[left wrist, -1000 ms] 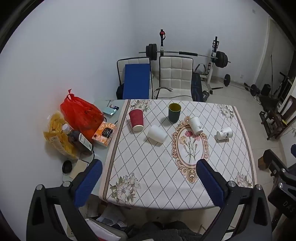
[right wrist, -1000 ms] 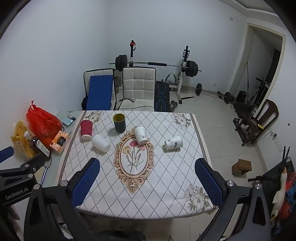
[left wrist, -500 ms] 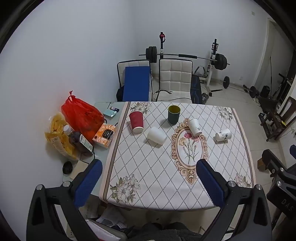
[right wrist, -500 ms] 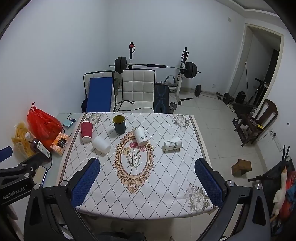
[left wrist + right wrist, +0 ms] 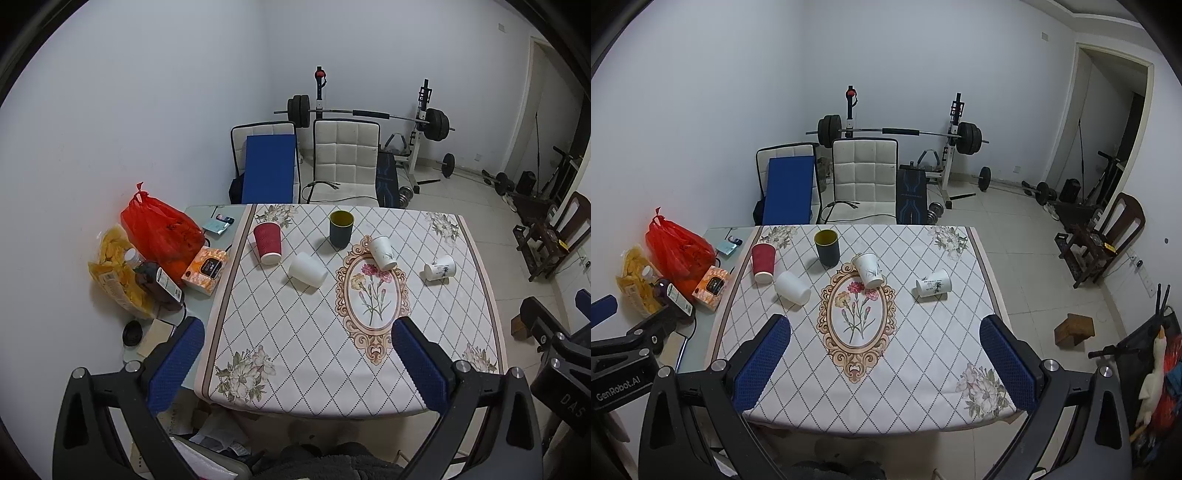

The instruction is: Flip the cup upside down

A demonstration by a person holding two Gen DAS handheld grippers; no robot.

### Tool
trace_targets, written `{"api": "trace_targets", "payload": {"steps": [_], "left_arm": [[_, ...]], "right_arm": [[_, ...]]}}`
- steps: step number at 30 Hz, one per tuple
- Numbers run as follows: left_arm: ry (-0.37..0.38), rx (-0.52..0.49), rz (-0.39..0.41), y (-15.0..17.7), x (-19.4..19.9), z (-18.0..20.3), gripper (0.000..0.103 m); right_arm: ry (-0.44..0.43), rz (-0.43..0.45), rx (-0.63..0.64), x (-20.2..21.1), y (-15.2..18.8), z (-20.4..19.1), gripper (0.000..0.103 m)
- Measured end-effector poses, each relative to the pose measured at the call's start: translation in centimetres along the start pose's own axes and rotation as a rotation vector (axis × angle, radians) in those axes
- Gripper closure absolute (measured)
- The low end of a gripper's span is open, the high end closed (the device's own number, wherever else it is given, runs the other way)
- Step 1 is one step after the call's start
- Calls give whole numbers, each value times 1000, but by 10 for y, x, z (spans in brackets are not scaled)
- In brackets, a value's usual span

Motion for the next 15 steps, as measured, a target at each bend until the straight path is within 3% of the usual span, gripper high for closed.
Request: {"api": "trace_targets", "payload": {"steps": [15], "left_arm": [[3,-6,14,5,9,12,0]], "right_arm": [[-3,2,-17,11,2,10,0]]}}
Point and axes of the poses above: each gripper's, at about its wrist camera, not at the fingertips, and x roughly against the way its jaws point, z to its right, y to its underside, the point moved 7 cm from there along -x, roughly the way its jaws point, and after that the axes turned 9 degrees about -x, right-handed, at the moved point
